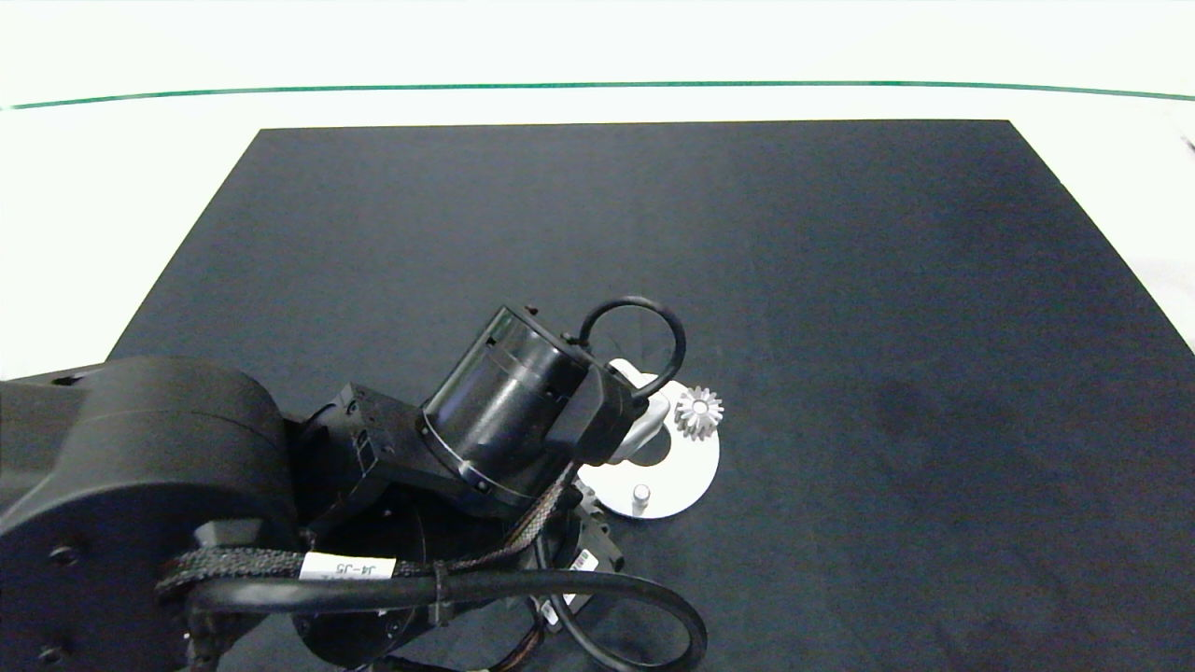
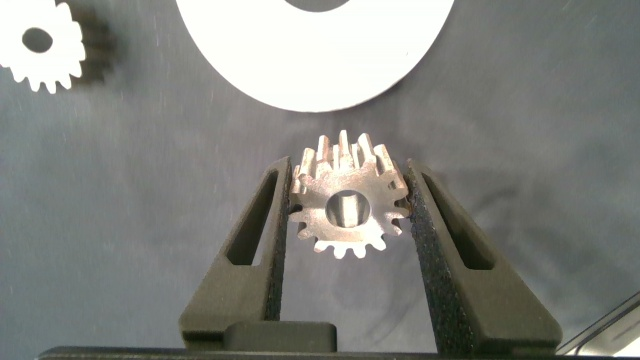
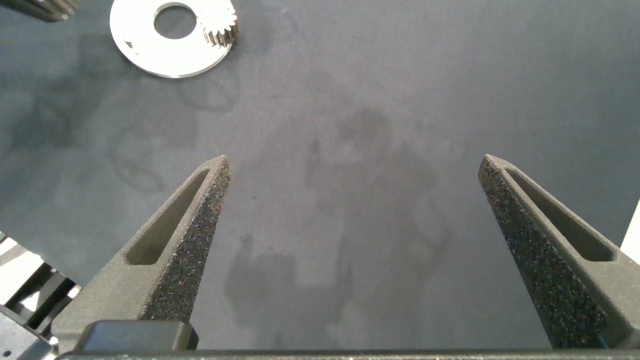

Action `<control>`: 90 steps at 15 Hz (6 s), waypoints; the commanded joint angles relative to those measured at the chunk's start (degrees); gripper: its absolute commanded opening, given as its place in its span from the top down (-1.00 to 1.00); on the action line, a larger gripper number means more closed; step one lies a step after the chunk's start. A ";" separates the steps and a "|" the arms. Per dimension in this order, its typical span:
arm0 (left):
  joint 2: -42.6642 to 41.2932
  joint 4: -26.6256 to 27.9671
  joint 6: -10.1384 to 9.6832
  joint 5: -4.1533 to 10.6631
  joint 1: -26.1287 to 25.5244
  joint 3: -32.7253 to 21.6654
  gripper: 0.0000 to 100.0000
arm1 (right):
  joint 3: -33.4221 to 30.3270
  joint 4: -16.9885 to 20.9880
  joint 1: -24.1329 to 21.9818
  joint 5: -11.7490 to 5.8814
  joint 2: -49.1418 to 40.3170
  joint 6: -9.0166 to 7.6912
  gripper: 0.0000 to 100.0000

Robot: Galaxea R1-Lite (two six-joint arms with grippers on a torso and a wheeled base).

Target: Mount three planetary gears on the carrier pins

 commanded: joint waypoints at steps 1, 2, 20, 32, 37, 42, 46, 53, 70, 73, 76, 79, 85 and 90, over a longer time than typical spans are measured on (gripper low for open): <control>4.02 2.67 0.01 0.13 -0.40 -6.59 0.56 | 0.02 0.13 0.02 -0.07 -0.37 -0.32 -1.00; 5.69 4.08 0.01 0.13 -0.49 -8.70 0.56 | 0.02 0.13 0.02 0.02 -0.64 -0.32 -1.00; 12.45 10.32 -0.95 0.21 -0.58 -17.92 0.56 | 0.02 0.31 0.02 0.02 -1.08 -0.41 -1.00; 14.56 10.32 -1.30 0.21 -2.25 -20.39 0.56 | 0.29 0.22 0.02 0.02 -1.34 -0.85 -1.00; 14.47 10.32 -1.22 0.21 -1.81 -20.21 0.56 | 0.29 0.22 0.02 0.02 -1.43 -0.85 -1.00; 14.39 10.32 -1.13 0.21 -1.20 -20.21 0.56 | 0.29 0.22 0.02 0.11 -1.52 -1.38 -1.00; 14.12 10.32 -1.04 0.21 -0.67 -20.21 0.56 | 0.38 0.31 0.11 0.11 -1.69 -1.82 -1.00; 13.95 10.32 -1.04 0.21 -0.14 -19.59 0.56 | 0.46 0.31 0.11 0.11 -1.69 -1.91 -1.00; 11.13 11.73 -2.80 0.30 6.98 -25.92 -1.00 | 0.55 0.22 0.11 0.19 -1.87 -2.17 -1.00; 11.40 12.08 -5.44 0.30 12.78 -26.80 -1.00 | 0.55 0.22 0.11 0.19 -1.96 -2.17 -1.00; 11.22 12.08 -5.87 0.30 16.47 -26.10 -1.00 | 0.55 0.22 0.11 0.11 -2.39 -2.17 -1.00; 11.22 12.08 -5.87 0.30 17.53 -26.19 -1.00 | 0.55 0.22 0.11 0.11 -2.48 -2.17 -1.00; 13.07 11.55 -5.79 0.30 17.35 -27.15 -1.00 | 0.55 0.22 0.11 0.19 -2.48 -2.17 -1.00; 14.83 11.29 -5.79 0.30 18.84 -29.09 -1.00 | 0.55 0.22 0.11 0.19 -2.39 -2.17 -1.00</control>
